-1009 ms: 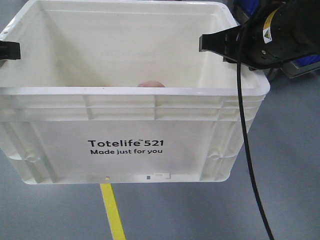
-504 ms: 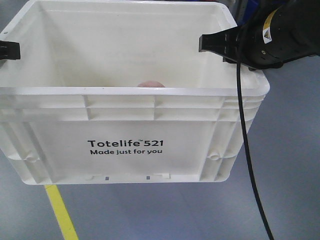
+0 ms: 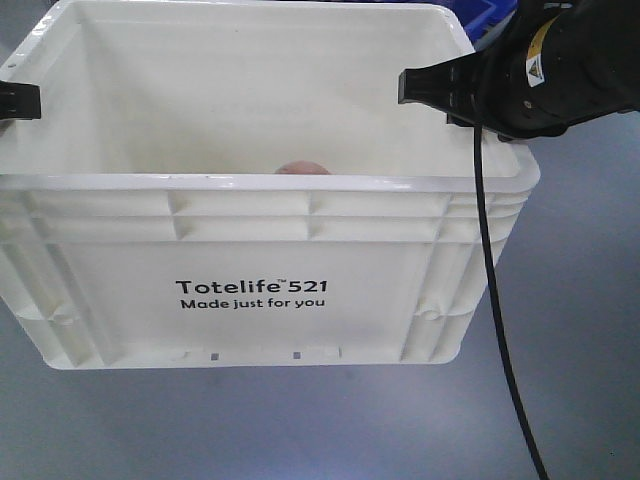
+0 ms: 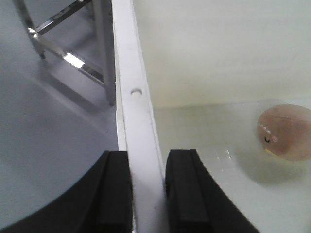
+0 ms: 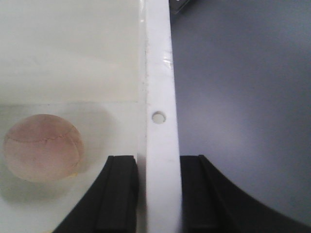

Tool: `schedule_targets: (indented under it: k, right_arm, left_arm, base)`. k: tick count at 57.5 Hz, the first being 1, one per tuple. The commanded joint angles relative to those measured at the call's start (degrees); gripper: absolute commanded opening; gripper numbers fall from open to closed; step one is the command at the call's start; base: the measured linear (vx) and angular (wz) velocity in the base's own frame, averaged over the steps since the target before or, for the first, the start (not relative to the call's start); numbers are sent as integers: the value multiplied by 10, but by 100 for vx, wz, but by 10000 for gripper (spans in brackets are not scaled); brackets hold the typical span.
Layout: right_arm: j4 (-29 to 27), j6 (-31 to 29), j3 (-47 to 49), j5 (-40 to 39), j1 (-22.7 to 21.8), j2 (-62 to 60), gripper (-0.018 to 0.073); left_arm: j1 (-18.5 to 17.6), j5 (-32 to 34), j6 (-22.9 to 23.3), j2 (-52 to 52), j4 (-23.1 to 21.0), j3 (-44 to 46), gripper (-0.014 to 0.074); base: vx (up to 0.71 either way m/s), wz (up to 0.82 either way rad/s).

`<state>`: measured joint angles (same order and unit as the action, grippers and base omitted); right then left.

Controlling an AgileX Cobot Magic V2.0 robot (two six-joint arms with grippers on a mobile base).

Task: Place moving items into box and shelve
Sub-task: 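Hold the tote rims with both grippers while the base turns along the shelving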

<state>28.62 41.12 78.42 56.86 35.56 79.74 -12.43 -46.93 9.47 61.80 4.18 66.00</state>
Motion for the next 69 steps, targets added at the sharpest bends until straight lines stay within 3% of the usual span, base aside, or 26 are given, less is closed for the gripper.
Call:
schedule_targets:
  k: [1,69]
  right_arm:
    - [57,-5,26,-58,0,-23,127]
    - [57,-5,26,-52,0,-23,127]
  left_arm:
    - [-5,84,-16,-19,-10,25,129]
    - [-5,84,-16,-19,-10,25,129]
  base:
    - [22,-62]
    - [19,-52]
